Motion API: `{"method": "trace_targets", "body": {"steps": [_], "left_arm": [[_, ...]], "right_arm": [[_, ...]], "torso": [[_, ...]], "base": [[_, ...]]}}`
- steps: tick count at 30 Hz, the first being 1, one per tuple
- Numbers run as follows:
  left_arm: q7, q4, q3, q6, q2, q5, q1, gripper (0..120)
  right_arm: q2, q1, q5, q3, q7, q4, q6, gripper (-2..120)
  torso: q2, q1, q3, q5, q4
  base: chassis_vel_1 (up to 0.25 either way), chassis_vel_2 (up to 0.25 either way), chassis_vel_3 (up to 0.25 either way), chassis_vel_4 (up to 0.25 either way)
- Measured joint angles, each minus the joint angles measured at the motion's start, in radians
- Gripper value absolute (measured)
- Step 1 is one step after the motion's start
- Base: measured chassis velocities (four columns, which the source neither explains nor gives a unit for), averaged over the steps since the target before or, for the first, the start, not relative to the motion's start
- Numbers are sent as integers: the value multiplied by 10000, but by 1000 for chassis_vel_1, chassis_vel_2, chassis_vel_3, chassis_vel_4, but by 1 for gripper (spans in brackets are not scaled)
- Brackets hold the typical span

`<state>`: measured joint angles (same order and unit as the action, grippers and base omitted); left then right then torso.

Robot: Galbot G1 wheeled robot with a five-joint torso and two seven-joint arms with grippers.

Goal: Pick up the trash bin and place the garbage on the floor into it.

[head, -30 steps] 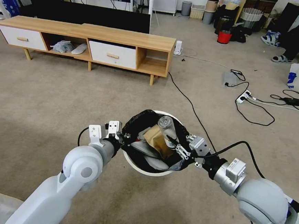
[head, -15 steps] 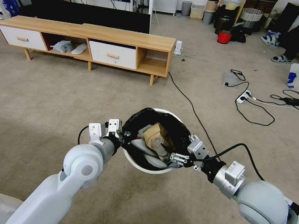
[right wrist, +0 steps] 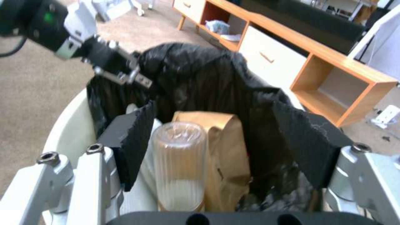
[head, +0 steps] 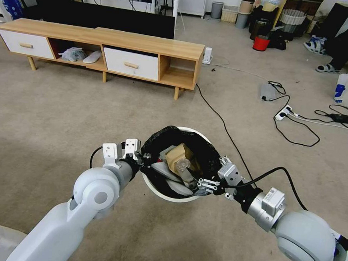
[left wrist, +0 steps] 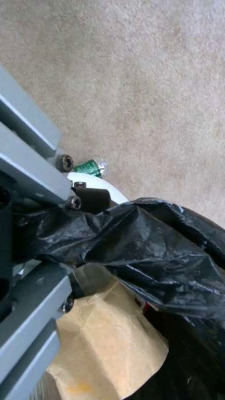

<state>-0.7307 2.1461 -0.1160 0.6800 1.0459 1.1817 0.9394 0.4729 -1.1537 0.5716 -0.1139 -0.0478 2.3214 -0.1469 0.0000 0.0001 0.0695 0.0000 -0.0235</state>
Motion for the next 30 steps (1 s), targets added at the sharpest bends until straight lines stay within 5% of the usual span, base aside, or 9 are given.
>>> {"method": "trace_targets", "body": {"steps": [17, 30], "left_arm": [[398, -231, -677, 59, 171, -1362, 1188, 0], [536, 1234, -2570, -143, -146, -1875, 2999, 0]], "right_arm": [[-67, 286, 126, -522, 31, 450, 218, 85], [527, 93, 245, -862, -442, 607, 437, 100]], "torso": [[0, 0, 0, -1, 1], [0, 0, -1, 0, 0]], "base": [[0, 0, 0, 0], [0, 0, 0, 0]]}}
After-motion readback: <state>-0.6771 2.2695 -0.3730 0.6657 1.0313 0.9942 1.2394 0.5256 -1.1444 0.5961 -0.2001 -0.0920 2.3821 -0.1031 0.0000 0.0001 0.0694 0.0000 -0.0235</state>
